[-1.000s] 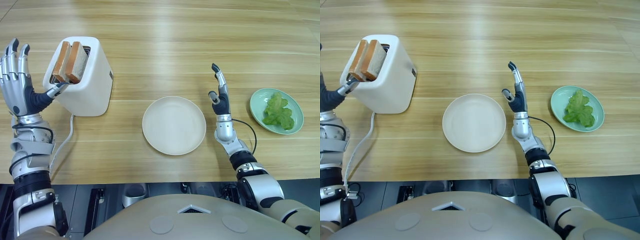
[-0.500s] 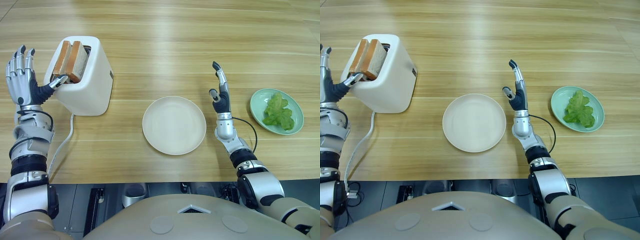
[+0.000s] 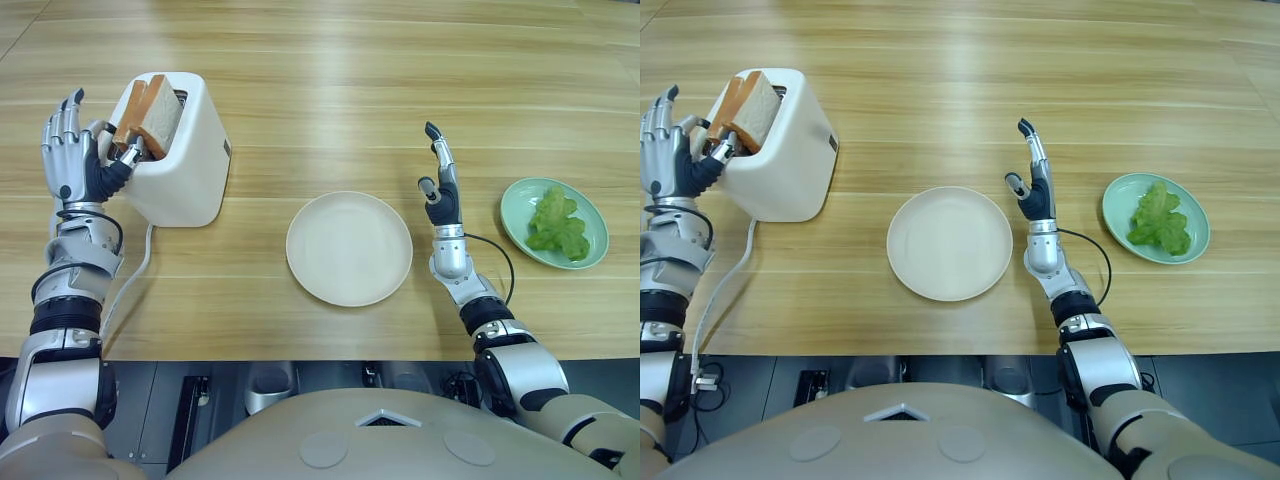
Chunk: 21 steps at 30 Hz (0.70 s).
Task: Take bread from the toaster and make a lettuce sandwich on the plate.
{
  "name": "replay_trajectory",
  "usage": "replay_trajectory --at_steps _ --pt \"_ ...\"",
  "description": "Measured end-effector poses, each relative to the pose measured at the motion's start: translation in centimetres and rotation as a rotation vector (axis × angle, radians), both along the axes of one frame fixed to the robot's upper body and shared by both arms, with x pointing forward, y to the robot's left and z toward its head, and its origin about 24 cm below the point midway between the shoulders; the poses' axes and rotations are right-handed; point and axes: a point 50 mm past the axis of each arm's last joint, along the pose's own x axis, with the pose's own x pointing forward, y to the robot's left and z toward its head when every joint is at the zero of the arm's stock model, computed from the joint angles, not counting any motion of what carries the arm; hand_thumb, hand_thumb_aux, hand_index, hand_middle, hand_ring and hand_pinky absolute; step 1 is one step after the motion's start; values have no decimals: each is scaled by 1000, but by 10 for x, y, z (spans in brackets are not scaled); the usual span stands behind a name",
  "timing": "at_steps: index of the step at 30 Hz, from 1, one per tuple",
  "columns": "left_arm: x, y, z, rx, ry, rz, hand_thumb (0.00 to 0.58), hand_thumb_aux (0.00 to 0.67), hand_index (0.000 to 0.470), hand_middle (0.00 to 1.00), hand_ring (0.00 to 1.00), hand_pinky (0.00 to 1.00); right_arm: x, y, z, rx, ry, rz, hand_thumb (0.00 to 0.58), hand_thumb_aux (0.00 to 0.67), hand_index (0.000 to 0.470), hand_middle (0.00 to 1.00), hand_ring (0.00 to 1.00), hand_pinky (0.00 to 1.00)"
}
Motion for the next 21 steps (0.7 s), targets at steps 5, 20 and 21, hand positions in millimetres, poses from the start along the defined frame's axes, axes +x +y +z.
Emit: replay_trajectory --at_steps 5,20,21 --pt "2 -3 0 4 -6 -12 580 670 460 0 0 0 -1 -2 -1 20 4 -14 0 0 0 0 0 0" --pt "-7 10 43 -222 -375 43 580 670 460 1000 1000 1000 -1 0 2 37 -11 -13 0 0 0 0 0 0" --pt "-10 12 49 -238 -421 45 580 670 460 1000 1000 1000 -1 0 2 39 -12 -13 0 0 0 0 0 0"
